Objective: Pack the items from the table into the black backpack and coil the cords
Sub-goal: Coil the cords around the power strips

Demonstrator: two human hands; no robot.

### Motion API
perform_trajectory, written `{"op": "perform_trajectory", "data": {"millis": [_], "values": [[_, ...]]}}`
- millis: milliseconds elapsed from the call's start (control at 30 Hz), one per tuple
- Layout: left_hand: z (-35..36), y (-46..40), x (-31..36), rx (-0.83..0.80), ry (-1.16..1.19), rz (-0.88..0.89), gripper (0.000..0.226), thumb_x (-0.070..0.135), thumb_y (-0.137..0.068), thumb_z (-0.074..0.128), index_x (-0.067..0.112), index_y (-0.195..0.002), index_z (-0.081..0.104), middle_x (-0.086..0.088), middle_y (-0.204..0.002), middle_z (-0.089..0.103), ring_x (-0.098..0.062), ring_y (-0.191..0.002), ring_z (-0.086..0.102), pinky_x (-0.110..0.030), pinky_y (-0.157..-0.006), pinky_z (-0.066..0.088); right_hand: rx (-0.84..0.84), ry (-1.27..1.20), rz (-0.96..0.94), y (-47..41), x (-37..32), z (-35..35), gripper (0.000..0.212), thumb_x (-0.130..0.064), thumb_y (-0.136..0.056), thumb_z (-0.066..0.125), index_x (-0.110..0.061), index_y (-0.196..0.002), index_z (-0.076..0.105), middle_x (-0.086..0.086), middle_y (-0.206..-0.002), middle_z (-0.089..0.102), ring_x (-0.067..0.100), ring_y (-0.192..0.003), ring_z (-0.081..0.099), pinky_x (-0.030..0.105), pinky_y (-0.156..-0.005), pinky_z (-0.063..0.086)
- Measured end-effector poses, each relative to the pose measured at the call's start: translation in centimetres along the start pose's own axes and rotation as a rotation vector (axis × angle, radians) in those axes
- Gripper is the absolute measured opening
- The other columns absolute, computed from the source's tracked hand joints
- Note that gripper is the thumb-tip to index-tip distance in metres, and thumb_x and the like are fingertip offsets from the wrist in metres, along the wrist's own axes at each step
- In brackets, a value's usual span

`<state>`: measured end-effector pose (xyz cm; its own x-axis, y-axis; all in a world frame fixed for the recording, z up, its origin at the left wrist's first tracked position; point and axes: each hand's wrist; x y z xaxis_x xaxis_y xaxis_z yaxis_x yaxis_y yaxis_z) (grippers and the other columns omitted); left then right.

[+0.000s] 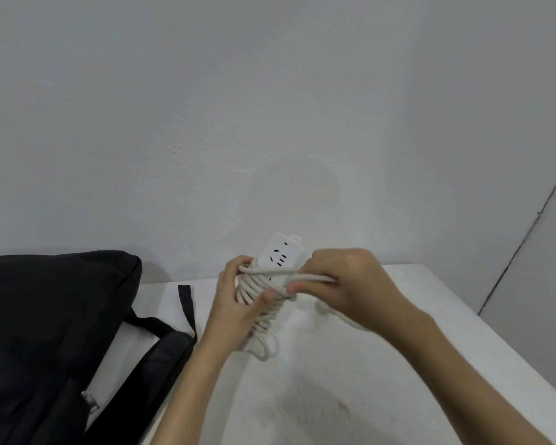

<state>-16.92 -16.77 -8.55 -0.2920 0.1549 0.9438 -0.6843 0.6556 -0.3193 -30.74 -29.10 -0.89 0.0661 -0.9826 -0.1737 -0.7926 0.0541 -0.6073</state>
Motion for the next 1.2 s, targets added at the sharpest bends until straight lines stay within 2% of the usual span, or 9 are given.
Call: {"op": "perform_trajectory", "data": {"millis": [133,333,433,667,833,933,1000,1100,1200], "values": [[0.9,0.3,0.2,-0.078,0.021,-0.002,0.083,0.051,-0.038,0.083,0.036,-0.111,0.045,0.000,-0.108,0.057,-0.002,-0.081,0.064,-0.019,-0.064,0.051,-0.030,-0.047,-0.072,-1.7,0.0,-1.2,0.041,-0.056,-0.075,0.056,-0.020,-0.062,0.070,-0.006,-0.055,0.055,0.010,-0.050,0.050,0.027,-0.044,0.036],[1.4,1.1,2.0,-0.025,-0.260,-0.045,0.070,0.068,-0.043,0.069,0.047,-0.105,0.044,0.016,-0.104,0.059,0.002,-0.078,0.063,-0.023,-0.065,0.052,-0.104,-0.107,-0.033,-2.5,-1.6,-0.2,0.029,-0.045,-0.061,0.076,-0.020,-0.062,0.062,-0.014,-0.046,0.044,0.005,-0.046,0.043,0.016,-0.048,0.032],[1.3,1.3,2.4,-0.030,-0.313,-0.030,0.061,0.070,-0.049,0.064,0.044,-0.102,0.047,0.013,-0.097,0.063,0.000,-0.077,0.062,-0.022,-0.063,0.048,-0.153,-0.100,0.016,-3.0,-2.2,-0.5,0.041,-0.044,-0.057,0.084,-0.025,-0.065,0.048,-0.013,-0.043,0.036,0.007,-0.047,0.040,0.016,-0.049,0.030],[-1.2,0.8,2.4,-0.049,-0.314,-0.090,0.056,0.063,-0.045,0.068,0.042,-0.095,0.055,0.015,-0.088,0.065,-0.008,-0.078,0.063,-0.039,-0.078,0.054,-0.530,-0.668,0.341,-4.2,3.3,-3.8,0.016,-0.023,-0.073,0.076,-0.021,-0.077,0.062,0.001,-0.062,0.060,0.009,-0.051,0.043,0.021,-0.049,0.032],[-1.7,0.8,3.4,-0.293,0.004,-0.094,0.079,0.051,-0.052,0.073,0.050,-0.126,0.045,0.019,-0.113,0.064,0.007,-0.101,0.060,-0.010,-0.077,0.048,-0.161,-0.735,0.443,-4.0,5.5,-1.2,0.017,-0.019,-0.074,0.078,-0.014,-0.072,0.062,0.000,-0.057,0.057,0.010,-0.053,0.045,0.018,-0.048,0.032],[-0.9,0.8,3.7,-0.282,0.233,-0.102,0.075,0.046,-0.057,0.067,0.040,-0.129,0.046,0.016,-0.117,0.066,-0.003,-0.109,0.061,-0.014,-0.079,0.049,0.025,-0.733,0.484,-3.7,5.3,1.6,0.023,-0.028,-0.074,0.076,-0.014,-0.063,0.062,0.006,-0.056,0.052,0.006,-0.049,0.042,0.013,-0.049,0.034],[-0.9,0.7,3.8,-0.219,0.364,-0.159,0.075,0.049,-0.055,0.064,0.035,-0.127,0.053,0.003,-0.114,0.069,-0.013,-0.103,0.065,-0.021,-0.076,0.052,0.102,-0.659,0.466,-3.3,5.4,3.6,0.027,-0.046,-0.070,0.066,-0.026,-0.051,0.061,-0.008,-0.048,0.051,0.004,-0.048,0.042,0.017,-0.050,0.034],[-1.4,0.4,3.9,-0.114,0.601,-0.243,0.085,0.060,-0.034,0.082,0.024,-0.111,0.069,-0.002,-0.097,0.074,-0.016,-0.084,0.071,-0.026,-0.063,0.056,0.094,-0.526,0.562,-1.8,6.4,5.8,0.035,-0.055,-0.077,0.061,-0.029,-0.054,0.062,-0.009,-0.047,0.056,0.006,-0.049,0.050,0.027,-0.059,0.042],[-2.2,0.2,3.5,-0.013,0.772,-0.275,0.085,0.069,-0.019,0.083,0.019,-0.089,0.078,-0.004,-0.088,0.074,-0.016,-0.076,0.071,-0.027,-0.060,0.057,-0.046,-0.652,0.670,0.2,7.6,7.3,0.031,-0.033,-0.084,0.068,-0.011,-0.063,0.060,0.000,-0.051,0.060,0.012,-0.051,0.059,0.030,-0.065,0.046]]}}
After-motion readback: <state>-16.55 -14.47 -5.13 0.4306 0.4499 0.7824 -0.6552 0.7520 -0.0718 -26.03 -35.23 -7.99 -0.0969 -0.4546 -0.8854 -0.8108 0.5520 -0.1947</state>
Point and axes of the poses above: each hand's wrist, its own y-axis away from the middle knuckle, its own z-axis out of the palm, x = y × z
